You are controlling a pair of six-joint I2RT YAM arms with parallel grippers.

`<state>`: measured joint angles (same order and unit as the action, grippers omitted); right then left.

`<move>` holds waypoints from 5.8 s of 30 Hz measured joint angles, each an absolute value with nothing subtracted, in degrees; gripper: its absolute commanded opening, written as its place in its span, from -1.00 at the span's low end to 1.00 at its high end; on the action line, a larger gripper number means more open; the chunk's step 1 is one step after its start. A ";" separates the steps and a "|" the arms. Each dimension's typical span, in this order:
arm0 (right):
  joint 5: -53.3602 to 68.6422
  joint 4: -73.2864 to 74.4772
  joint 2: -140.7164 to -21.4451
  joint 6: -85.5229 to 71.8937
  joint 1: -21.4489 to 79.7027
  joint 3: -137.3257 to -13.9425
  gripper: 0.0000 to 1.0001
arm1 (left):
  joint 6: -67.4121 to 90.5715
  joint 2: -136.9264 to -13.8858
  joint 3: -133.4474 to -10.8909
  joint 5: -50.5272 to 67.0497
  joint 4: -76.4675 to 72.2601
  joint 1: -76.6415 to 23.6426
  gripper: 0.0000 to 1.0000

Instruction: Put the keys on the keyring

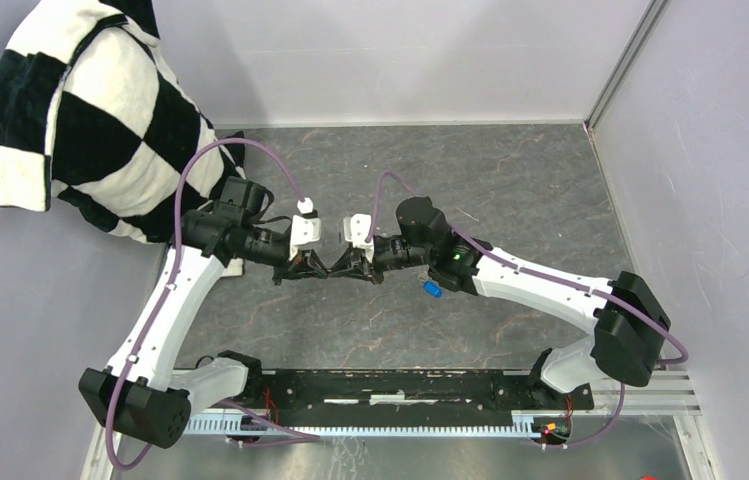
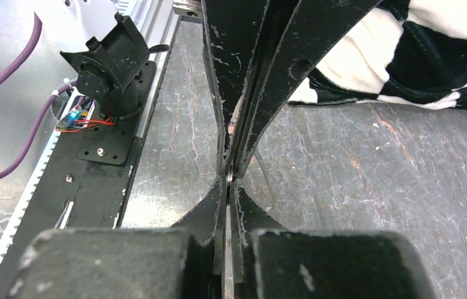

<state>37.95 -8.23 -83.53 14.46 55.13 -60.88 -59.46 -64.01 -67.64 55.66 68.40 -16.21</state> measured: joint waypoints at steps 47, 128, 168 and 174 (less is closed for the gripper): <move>24.01 -22.44 -63.20 9.87 57.65 -47.33 -0.02 | -18.63 -45.19 -53.47 62.96 28.45 -16.27 -0.96; 35.77 -9.02 -72.18 11.77 57.74 -57.10 -0.99 | -31.99 -43.59 -52.51 65.80 38.74 -16.27 -0.37; 30.55 -7.79 -63.83 17.04 57.39 -53.54 -0.01 | -70.00 -27.29 -42.61 63.96 41.76 -16.27 -0.96; 22.24 -7.64 -63.13 16.34 56.69 -50.02 0.06 | -71.94 -27.44 -42.15 63.07 42.63 -16.27 -0.96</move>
